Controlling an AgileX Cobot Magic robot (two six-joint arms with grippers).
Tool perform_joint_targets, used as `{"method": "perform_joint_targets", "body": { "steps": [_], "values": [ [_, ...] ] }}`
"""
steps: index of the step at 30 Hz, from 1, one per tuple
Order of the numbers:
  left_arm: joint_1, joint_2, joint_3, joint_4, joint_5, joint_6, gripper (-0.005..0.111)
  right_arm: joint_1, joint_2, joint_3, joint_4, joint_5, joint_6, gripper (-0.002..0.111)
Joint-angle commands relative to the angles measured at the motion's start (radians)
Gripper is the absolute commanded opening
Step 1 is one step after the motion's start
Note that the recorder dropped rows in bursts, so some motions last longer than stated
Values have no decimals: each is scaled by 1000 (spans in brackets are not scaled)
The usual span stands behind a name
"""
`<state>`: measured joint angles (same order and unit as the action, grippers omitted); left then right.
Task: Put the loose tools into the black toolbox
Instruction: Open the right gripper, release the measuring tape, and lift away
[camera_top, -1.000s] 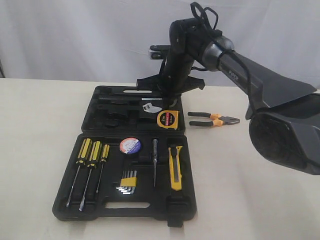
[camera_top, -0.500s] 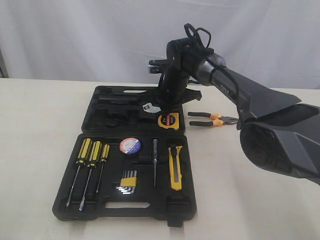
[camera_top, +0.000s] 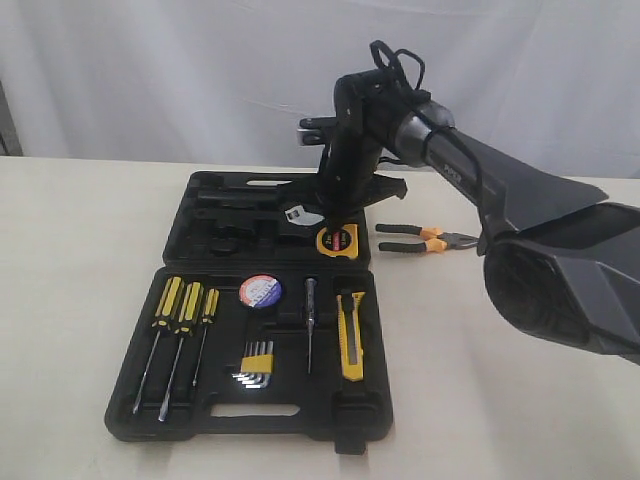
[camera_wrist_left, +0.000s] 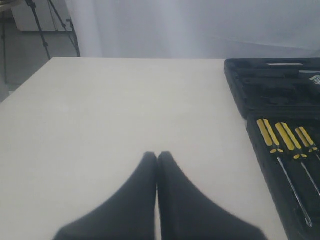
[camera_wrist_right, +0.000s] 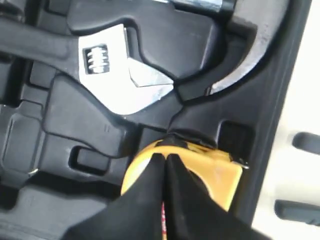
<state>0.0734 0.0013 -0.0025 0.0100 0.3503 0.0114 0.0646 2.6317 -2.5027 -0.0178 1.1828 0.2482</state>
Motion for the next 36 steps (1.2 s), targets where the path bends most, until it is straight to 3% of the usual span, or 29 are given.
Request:
{"method": "perform_joint_targets", "body": {
  "steps": [1, 15, 36],
  "values": [
    [-5, -1, 3, -10, -8, -4, 0, -15, -18, 3, -6, 10, -19, -1],
    [-5, -1, 3, -10, -8, -4, 0, -54, 40, 3, 94, 6, -88, -1],
    [-5, -1, 3, -10, -8, -4, 0, -51, 61, -9, 99, 14, -89, -1]
  ]
}}
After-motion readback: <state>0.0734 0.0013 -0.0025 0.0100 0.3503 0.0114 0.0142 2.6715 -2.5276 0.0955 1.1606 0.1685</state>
